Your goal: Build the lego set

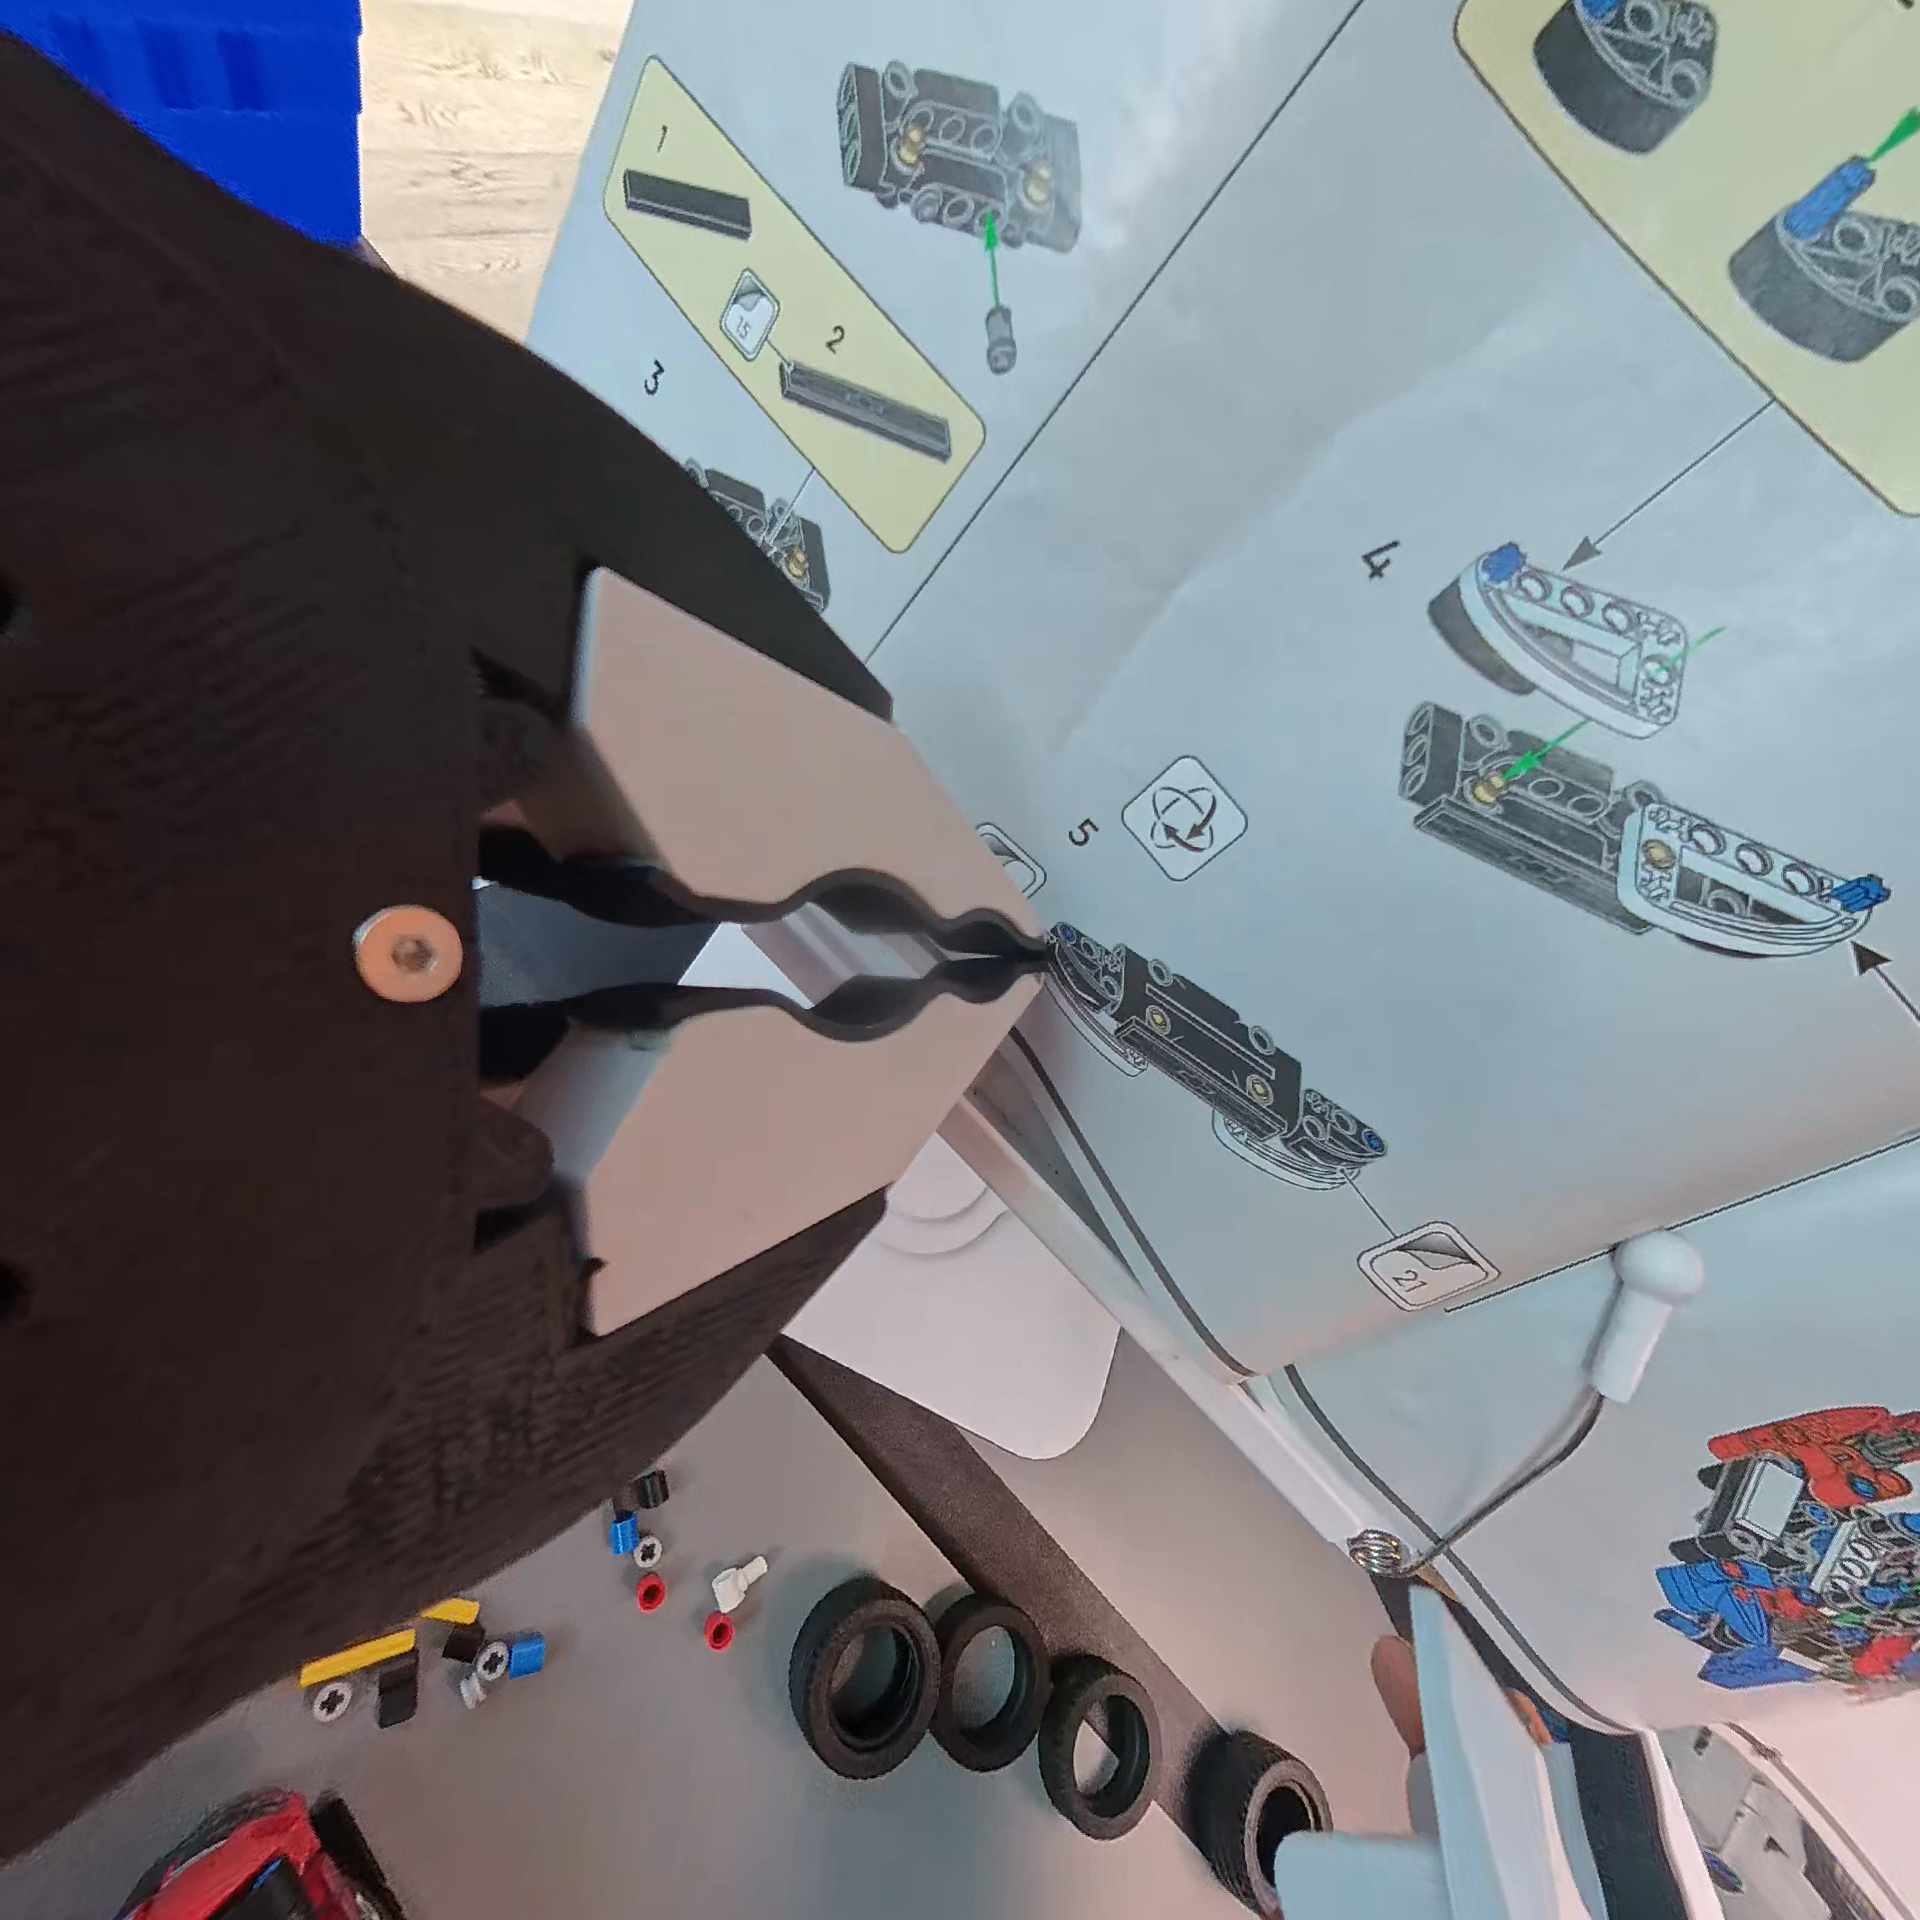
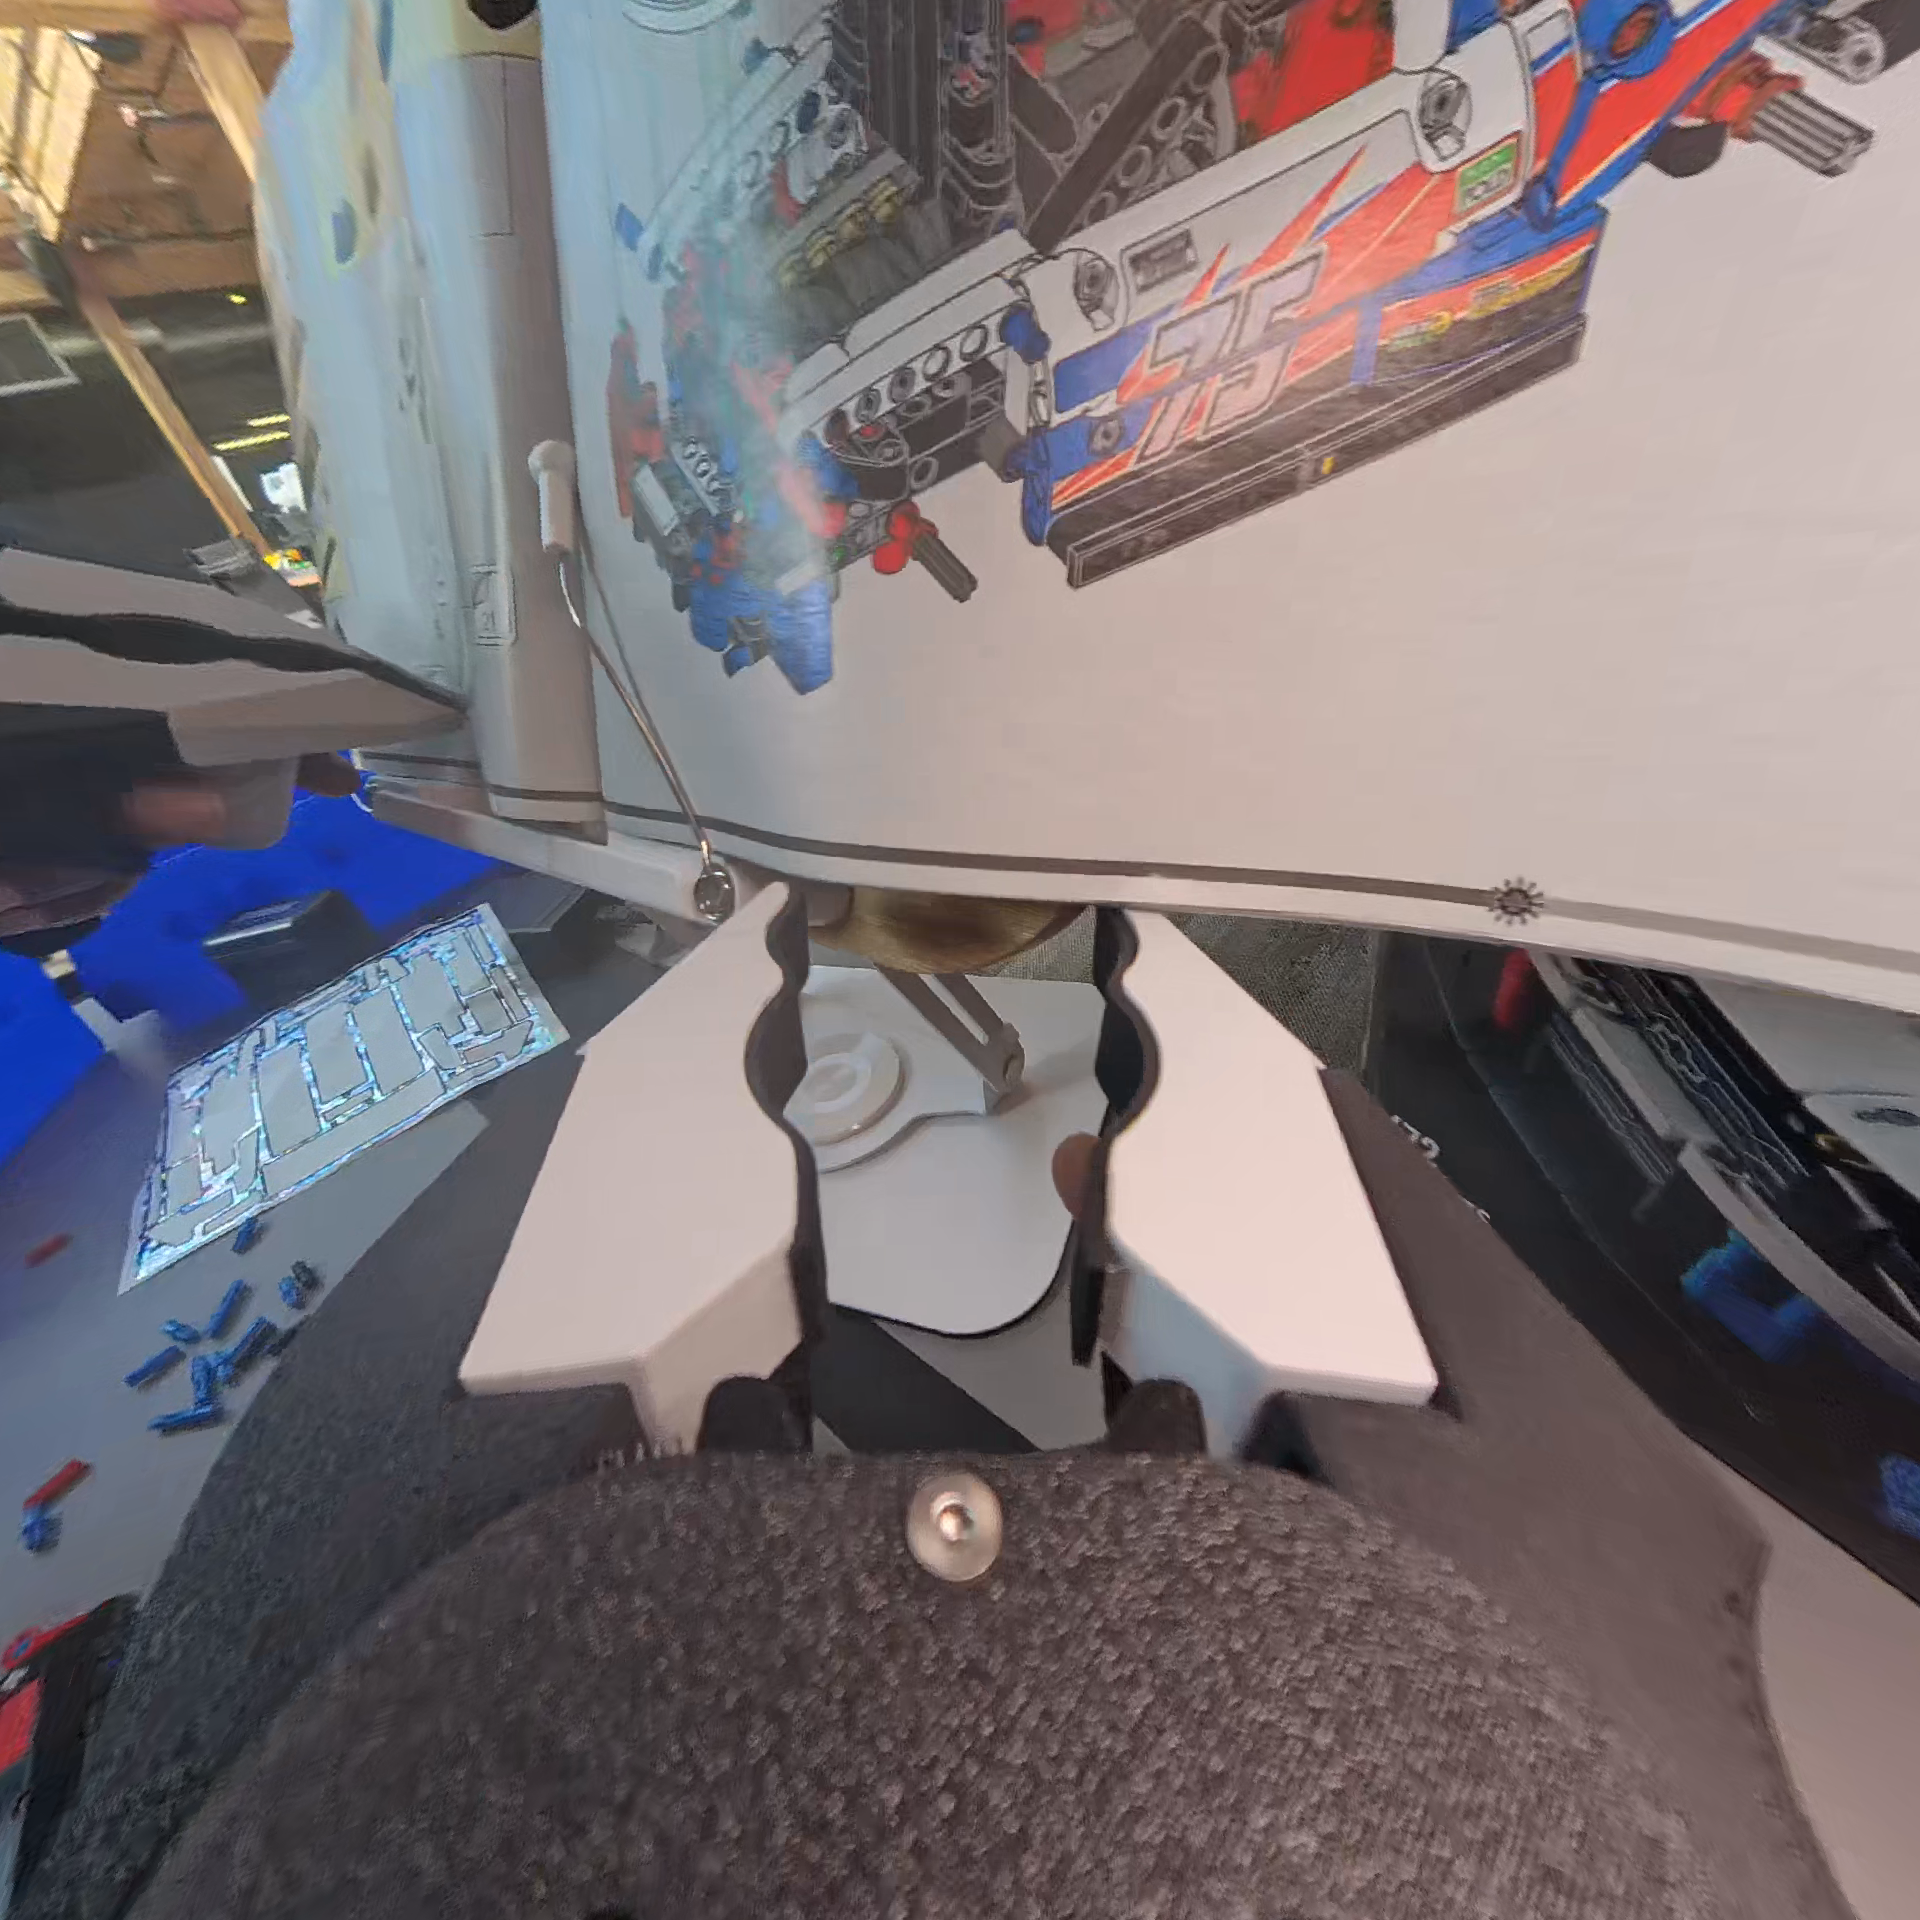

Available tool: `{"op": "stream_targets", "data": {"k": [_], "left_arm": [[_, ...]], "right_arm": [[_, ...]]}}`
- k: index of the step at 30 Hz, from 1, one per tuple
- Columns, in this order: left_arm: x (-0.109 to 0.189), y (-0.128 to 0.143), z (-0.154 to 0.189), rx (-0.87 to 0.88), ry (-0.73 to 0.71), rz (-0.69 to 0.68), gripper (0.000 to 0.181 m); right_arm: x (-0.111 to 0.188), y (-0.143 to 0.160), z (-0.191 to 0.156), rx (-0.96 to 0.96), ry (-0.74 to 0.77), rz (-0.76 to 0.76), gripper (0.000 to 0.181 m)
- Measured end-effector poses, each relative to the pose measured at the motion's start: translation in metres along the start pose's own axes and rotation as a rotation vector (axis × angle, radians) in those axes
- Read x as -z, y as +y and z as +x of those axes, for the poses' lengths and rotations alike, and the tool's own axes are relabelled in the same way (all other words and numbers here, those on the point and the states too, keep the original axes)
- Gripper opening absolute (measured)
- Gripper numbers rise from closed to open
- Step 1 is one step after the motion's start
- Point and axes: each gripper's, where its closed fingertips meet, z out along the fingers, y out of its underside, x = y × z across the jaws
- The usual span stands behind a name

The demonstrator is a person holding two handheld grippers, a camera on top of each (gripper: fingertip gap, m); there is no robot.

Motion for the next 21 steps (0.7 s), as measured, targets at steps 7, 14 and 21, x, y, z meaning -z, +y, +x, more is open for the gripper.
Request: {"op": "stream_targets", "data": {"k": [7, 14, 21], "left_arm": [[-0.003, 0.003, -0.007, 0.034, -0.027, 0.005, 0.000], [-0.001, 0.004, -0.005, 0.043, -0.028, 0.016, 0.000], [0.037, -0.018, 0.015, 0.141, 0.041, 0.212, 0.002]], "right_arm": [[0.016, 0.006, -0.007, 0.042, 0.080, 0.039, 0.026], [0.017, 0.006, -0.009, 0.028, 0.079, 0.042, 0.027], [0.027, 0.008, -0.018, 0.035, 0.063, 0.024, 0.038]]}}
